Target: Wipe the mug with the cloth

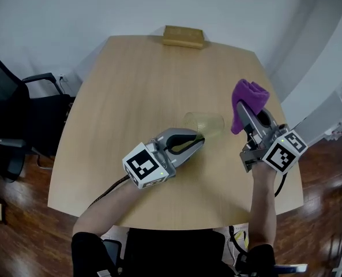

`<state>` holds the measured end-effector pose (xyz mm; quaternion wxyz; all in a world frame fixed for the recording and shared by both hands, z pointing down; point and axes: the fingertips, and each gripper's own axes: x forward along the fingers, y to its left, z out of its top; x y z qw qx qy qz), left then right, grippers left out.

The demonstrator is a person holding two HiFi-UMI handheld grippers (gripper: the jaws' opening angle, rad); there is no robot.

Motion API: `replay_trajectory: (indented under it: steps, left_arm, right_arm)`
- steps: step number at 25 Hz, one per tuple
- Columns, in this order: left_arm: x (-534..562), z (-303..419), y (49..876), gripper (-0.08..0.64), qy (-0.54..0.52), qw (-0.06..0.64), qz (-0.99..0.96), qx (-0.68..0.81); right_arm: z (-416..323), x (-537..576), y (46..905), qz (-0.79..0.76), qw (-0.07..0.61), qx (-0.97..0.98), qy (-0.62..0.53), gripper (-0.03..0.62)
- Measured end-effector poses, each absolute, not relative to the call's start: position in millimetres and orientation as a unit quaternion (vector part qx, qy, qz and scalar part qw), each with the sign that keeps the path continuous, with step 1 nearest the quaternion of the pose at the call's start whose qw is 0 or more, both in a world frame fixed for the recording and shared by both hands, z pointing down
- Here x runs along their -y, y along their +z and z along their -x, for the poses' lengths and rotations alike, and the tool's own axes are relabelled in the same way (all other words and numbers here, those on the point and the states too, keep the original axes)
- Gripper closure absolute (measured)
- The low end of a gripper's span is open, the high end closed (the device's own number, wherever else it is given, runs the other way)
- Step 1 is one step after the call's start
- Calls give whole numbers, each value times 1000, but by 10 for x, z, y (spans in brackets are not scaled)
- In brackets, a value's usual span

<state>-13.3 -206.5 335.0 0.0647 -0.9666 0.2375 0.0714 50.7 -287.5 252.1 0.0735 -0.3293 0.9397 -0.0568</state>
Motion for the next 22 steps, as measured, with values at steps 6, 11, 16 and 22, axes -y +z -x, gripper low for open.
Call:
replay_trajectory:
  steps: [6, 11, 16, 22]
  left_arm:
    - [2042, 21, 3518, 517, 8, 166, 953, -253]
    - [2070, 25, 3572, 503, -8, 165, 954, -250]
    - [2122, 104, 3548, 517, 11, 156, 955, -254]
    - [2026, 3, 3592, 517, -24, 210, 946, -244]
  right_arm:
    - [20, 2645, 2922, 249, 40, -959, -129, 531]
    - [401, 2256, 2830, 176, 52, -974, -133, 531]
    - [-11, 2432, 2487, 203, 107, -966, -116, 531]
    - [-535, 2966, 2682, 287, 93, -942, -146, 531]
